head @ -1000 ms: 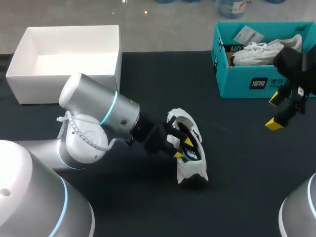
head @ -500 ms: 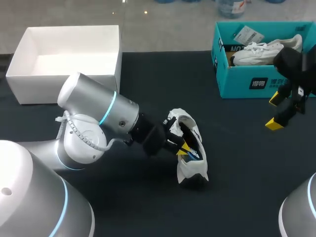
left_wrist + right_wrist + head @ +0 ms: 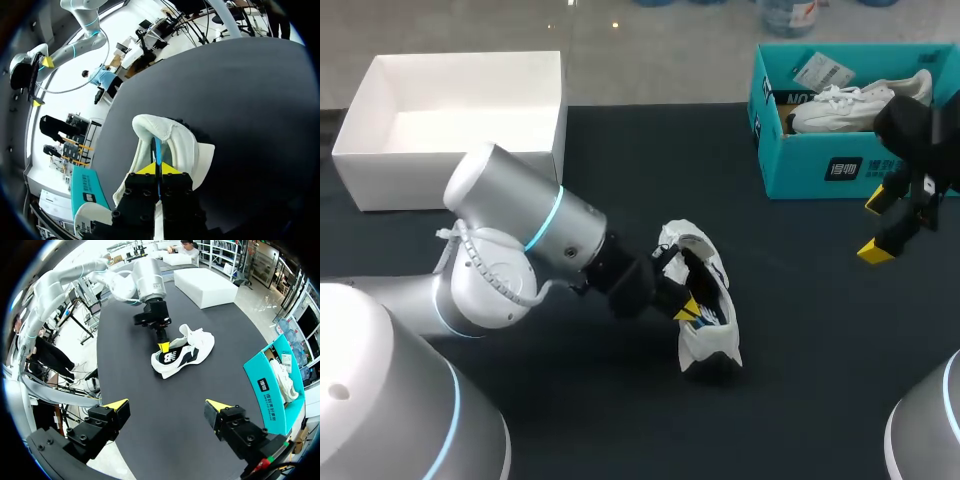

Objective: Take the shoe out of the shoebox, open the shoe tongue, remove and reinsert the insole, then place the shoe into the shoebox

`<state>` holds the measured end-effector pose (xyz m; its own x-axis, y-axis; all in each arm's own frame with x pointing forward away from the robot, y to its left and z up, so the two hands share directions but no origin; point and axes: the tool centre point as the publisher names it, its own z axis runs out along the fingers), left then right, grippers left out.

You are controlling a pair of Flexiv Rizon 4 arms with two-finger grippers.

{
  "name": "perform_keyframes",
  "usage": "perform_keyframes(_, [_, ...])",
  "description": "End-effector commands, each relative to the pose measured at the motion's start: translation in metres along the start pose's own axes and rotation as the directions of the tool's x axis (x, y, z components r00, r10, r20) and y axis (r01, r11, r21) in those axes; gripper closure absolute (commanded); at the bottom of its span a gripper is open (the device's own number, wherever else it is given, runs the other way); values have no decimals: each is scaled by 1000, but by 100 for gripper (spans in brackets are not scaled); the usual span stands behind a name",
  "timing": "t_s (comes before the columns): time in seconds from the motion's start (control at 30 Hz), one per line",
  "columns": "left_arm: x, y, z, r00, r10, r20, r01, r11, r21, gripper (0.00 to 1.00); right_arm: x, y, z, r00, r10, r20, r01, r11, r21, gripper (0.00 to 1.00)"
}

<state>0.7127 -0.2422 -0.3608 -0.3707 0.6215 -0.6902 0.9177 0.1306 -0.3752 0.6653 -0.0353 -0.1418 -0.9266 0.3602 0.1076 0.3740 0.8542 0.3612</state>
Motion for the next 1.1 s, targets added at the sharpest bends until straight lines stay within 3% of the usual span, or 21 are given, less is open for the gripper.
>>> perform_keyframes(0.03, [-2, 6, 8, 1000, -8, -23, 8, 1000, -5, 100, -2, 1, 1, 1000, 0, -2, 0, 1000, 3, 0])
perform_keyframes(0.23, [-1, 6, 6, 999, -4, -32, 4, 1000, -4, 100, -2, 1, 1, 1000, 0, -2, 0, 1000, 3, 0])
perform_keyframes(0.33, [-4, 5, 1, 999, 11, -30, -11, 1000, 1, 50, -2, 1, 1, 1000, 0, -2, 0, 1000, 3, 0])
perform_keyframes(0.37, [-6, 5, -1, 1000, 14, -24, -14, 1000, 6, 15, -2, 1, 1, 1000, 0, -2, 0, 1000, 3, 0])
perform_keyframes(0.4, [-8, 4, -3, 1000, 20, -21, -20, 1000, 9, 0, -2, 1, 1, 1000, 0, -2, 0, 1000, 3, 0])
perform_keyframes(0.83, [-37, -3, -38, 996, 63, -59, -60, 997, 51, 0, -2, 1, 1, 1000, 0, -2, 0, 1000, 3, 0])
perform_keyframes(1.1, [-38, -12, -50, 969, 54, -242, -45, 998, 40, 0, -2, 1, 1, 1000, 0, -2, 0, 1000, 3, 0])
